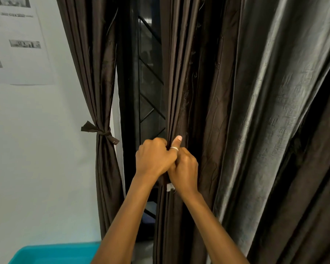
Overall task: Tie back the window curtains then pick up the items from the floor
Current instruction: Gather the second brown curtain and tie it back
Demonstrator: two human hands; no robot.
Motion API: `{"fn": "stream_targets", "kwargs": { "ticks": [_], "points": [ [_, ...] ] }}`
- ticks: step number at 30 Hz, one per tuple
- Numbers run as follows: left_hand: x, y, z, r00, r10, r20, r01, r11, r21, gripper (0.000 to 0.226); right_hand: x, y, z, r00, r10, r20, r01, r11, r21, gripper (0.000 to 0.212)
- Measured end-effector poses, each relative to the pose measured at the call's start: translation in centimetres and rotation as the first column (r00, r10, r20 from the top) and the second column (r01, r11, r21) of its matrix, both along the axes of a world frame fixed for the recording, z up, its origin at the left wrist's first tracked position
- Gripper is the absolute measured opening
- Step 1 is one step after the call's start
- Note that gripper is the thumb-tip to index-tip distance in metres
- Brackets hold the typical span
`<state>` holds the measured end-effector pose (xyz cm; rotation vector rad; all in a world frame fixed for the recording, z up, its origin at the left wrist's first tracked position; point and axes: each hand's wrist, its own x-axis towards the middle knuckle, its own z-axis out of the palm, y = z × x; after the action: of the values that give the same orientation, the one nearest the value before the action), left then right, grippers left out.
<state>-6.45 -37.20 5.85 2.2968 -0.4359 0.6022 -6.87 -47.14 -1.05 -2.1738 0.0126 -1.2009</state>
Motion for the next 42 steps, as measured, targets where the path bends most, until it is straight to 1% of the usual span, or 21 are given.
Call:
{"fn": "stream_targets", "kwargs": {
  "ticks": [3, 6, 9, 10, 12, 14, 15, 16, 17, 19, 20, 21, 23, 24, 25, 27, 28, 29, 31, 36, 42],
  "points": [
    [0.3, -0.6, 0.4, 0.997, 0.078, 0.014, -0.078, 0.997, 0.012, 0.058, 0.1, 0.0, -0.1, 1.000, -0.003, -0.001, 0.003, 0.999, 0.038, 0.024],
    [0.4, -0.8, 0.6, 0.996, 0.090, 0.022, -0.091, 0.995, 0.041, 0.043, -0.4, -0.3, 0.0, 1.000, -0.011, -0.004, 0.012, 1.000, 0.017, 0.018],
    [0.6, -0.9, 0.6, 0.997, 0.071, 0.040, -0.073, 0.996, 0.054, 0.038, -0.5, -0.9, 0.1, 1.000, -0.004, -0.028, 0.004, 1.000, -0.007, 0.013],
    [0.7, -1.0, 0.7, 0.997, 0.067, 0.046, -0.070, 0.996, 0.062, 0.038, -0.6, -1.2, 0.3, 0.999, 0.023, -0.046, -0.024, 0.999, -0.023, 0.013],
    [0.7, -0.8, 0.8, 0.997, 0.065, 0.050, -0.069, 0.995, 0.078, 0.039, -0.8, -2.3, 0.5, 0.979, 0.163, -0.123, -0.169, 0.984, -0.047, 0.014],
    [1.0, -0.2, 0.9, 0.998, 0.049, 0.041, -0.051, 0.997, 0.062, 0.045, -1.4, -3.7, 0.7, 0.944, 0.258, -0.206, -0.262, 0.965, 0.007, 0.018],
    [1.3, 0.1, 0.9, 0.999, 0.035, 0.033, -0.037, 0.998, 0.048, 0.049, -1.8, -4.4, 0.8, 0.956, 0.231, -0.181, -0.226, 0.973, 0.048, 0.019],
    [1.5, 0.4, 0.8, 0.999, 0.022, 0.031, -0.023, 0.999, 0.038, 0.051, -2.3, -5.0, 1.0, 0.985, 0.142, -0.100, -0.134, 0.988, 0.080, 0.019],
    [1.6, 0.7, 0.8, 1.000, 0.009, 0.029, -0.010, 0.999, 0.033, 0.052, -2.7, -5.6, 1.2, 1.000, -0.006, 0.012, 0.005, 0.995, 0.103, 0.018],
    [1.8, 0.9, 0.6, 0.999, -0.013, 0.032, 0.012, 1.000, 0.023, 0.052, -3.3, -6.5, 1.7, 0.940, -0.311, 0.143, 0.288, 0.944, 0.164, 0.028],
    [1.8, 1.0, 0.6, 0.999, -0.022, 0.033, 0.021, 1.000, 0.014, 0.052, -3.4, -6.9, 2.2, 0.911, -0.387, 0.141, 0.354, 0.911, 0.211, 0.040],
    [1.8, 1.0, 0.5, 0.999, -0.031, 0.033, 0.031, 1.000, 0.005, 0.052, -3.3, -7.4, 2.5, 0.911, -0.397, 0.114, 0.361, 0.899, 0.249, 0.054],
    [2.1, 1.2, 0.3, 0.998, -0.053, 0.038, 0.053, 0.999, -0.008, 0.054, -2.8, -8.4, 3.3, 0.952, -0.307, 0.002, 0.293, 0.909, 0.297, 0.070],
    [2.3, 1.3, 0.2, 0.997, -0.061, 0.038, 0.062, 0.998, -0.009, 0.055, -2.5, -9.1, 3.6, 0.967, -0.245, -0.068, 0.254, 0.918, 0.304, 0.067],
    [2.5, 1.5, 0.2, 0.997, -0.062, 0.038, 0.063, 0.998, -0.007, 0.056, -2.2, -9.7, 3.9, 0.972, -0.200, -0.122, 0.228, 0.927, 0.299, 0.055],
    [3.0, 2.2, 0.1, 0.999, -0.035, 0.040, 0.035, 0.999, 0.002, 0.056, -2.2, -11.3, 4.1, 0.957, -0.225, -0.185, 0.263, 0.940, 0.218, 0.019],
    [3.3, 2.8, 0.1, 0.999, -0.008, 0.041, 0.008, 1.000, 0.005, 0.055, -2.4, -12.3, 4.2, 0.944, -0.265, -0.195, 0.301, 0.934, 0.192, 0.028],
    [3.5, 3.5, 0.2, 0.999, 0.021, 0.043, -0.021, 1.000, 0.006, 0.054, -2.6, -13.3, 4.1, 0.934, -0.300, -0.195, 0.335, 0.924, 0.183, 0.039],
    [4.0, 4.6, 0.4, 0.997, 0.049, 0.054, -0.049, 0.999, 0.004, 0.052, -3.4, -15.0, 4.2, 0.922, -0.342, -0.184, 0.374, 0.908, 0.188, 0.046],
    [3.9, 4.6, 0.6, 0.997, 0.055, 0.055, -0.055, 0.998, 0.006, 0.052, -4.2, -14.4, 3.8, 0.940, -0.308, -0.146, 0.334, 0.919, 0.210, 0.051],
    [2.4, 2.0, 0.0, 0.996, -0.011, 0.088, 0.010, 1.000, 0.012, 0.059, -4.0, -9.3, 2.2, 0.974, -0.222, -0.042, 0.225, 0.971, 0.083, 0.048]
  ]
}}
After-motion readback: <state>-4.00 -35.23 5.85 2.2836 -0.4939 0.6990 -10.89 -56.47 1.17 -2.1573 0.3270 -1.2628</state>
